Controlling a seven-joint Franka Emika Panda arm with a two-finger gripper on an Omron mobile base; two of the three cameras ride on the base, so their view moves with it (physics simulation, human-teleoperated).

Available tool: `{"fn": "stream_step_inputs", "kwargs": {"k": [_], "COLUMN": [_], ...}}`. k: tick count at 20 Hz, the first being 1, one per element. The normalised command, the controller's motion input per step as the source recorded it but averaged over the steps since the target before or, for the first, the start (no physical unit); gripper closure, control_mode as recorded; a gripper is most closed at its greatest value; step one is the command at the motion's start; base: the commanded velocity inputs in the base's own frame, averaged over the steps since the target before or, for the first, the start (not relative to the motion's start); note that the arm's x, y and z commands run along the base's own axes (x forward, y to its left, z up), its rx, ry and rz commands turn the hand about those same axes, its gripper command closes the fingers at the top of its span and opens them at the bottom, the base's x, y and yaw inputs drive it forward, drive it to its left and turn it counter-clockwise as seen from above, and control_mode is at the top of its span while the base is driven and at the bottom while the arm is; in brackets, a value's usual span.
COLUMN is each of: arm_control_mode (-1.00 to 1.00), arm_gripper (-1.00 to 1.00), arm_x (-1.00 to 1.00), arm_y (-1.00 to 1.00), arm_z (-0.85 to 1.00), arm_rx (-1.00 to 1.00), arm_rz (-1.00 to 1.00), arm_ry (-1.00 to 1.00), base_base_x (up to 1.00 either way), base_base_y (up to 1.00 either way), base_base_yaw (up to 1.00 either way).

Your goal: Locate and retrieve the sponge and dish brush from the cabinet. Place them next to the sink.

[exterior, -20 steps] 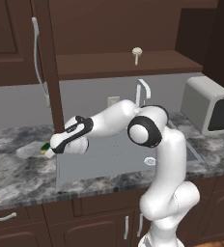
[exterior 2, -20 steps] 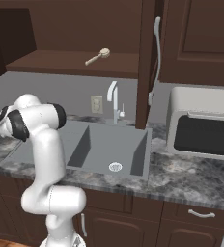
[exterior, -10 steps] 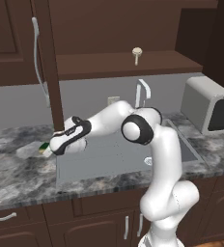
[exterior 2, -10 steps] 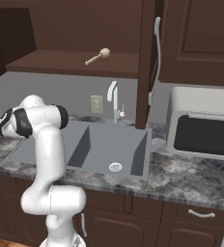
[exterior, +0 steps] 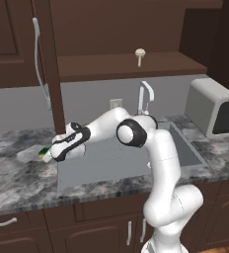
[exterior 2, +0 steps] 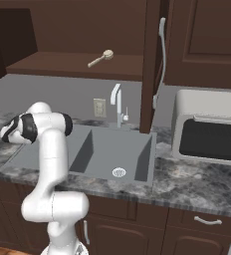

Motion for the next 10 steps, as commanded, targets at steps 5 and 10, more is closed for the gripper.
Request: {"fn": "stream_step_inputs", "kwargs": {"k": [5, 10], "arm_control_mode": [-1.0, -1.0], "arm_gripper": [-1.0, -1.0], "arm_x": [0.32, 0.25], "arm_y": [0.27, 0.18], "arm_z": [-0.28, -0.26], "arm_rx": [0.0, 0.0], "arm_rz": [0.0, 0.0], "arm_ry": [0.0, 0.0], "base_base_x": [0.0, 0.0], "base_base_y": [0.0, 0.0], "base_base_yaw": [0.0, 0.0]}}
